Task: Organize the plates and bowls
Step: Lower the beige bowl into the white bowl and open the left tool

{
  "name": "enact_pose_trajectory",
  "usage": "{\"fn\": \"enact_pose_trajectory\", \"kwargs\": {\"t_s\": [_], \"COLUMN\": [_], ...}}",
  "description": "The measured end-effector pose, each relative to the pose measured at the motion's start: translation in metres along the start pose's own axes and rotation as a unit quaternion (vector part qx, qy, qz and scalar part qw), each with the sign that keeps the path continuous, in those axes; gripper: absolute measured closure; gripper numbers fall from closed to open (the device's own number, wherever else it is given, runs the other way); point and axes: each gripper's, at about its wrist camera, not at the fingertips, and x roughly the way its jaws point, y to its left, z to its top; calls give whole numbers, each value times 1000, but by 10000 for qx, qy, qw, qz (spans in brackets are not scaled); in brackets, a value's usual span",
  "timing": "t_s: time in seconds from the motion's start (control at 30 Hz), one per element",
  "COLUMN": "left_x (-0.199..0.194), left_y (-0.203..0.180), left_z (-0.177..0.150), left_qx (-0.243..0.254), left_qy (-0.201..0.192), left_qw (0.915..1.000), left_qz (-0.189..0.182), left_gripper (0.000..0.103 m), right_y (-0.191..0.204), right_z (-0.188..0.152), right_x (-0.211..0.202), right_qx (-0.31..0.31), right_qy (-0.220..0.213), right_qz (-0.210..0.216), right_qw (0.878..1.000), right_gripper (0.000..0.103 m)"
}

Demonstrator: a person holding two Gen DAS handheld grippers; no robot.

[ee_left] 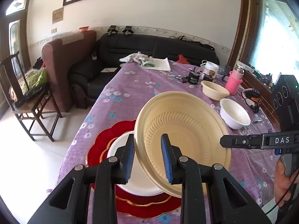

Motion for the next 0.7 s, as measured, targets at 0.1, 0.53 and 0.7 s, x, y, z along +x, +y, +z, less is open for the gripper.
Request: {"fn": "enact_pose_trajectory", "kwargs": {"t_s": [0.1,0.53,0.7], "left_x": [6,35,41], "left_y": [17,50,56], "left_z": [-6,-20,-24], "left_qx": [-144,-534,-609], "left_qy": [109,462,553], "left_qw": [9998,9974,9965], "left_qz": [116,157,132], "left_gripper": [77,77,77], "right_y": [7,10,8], "right_z": [4,3,1], "right_x": [19,68,72], "right_qx": [11,244,287], "right_qy": [176,563,607], "right_qz": [54,-6,-45], "right_qw": [9998,9981,9977], "right_gripper": [87,87,86]}}
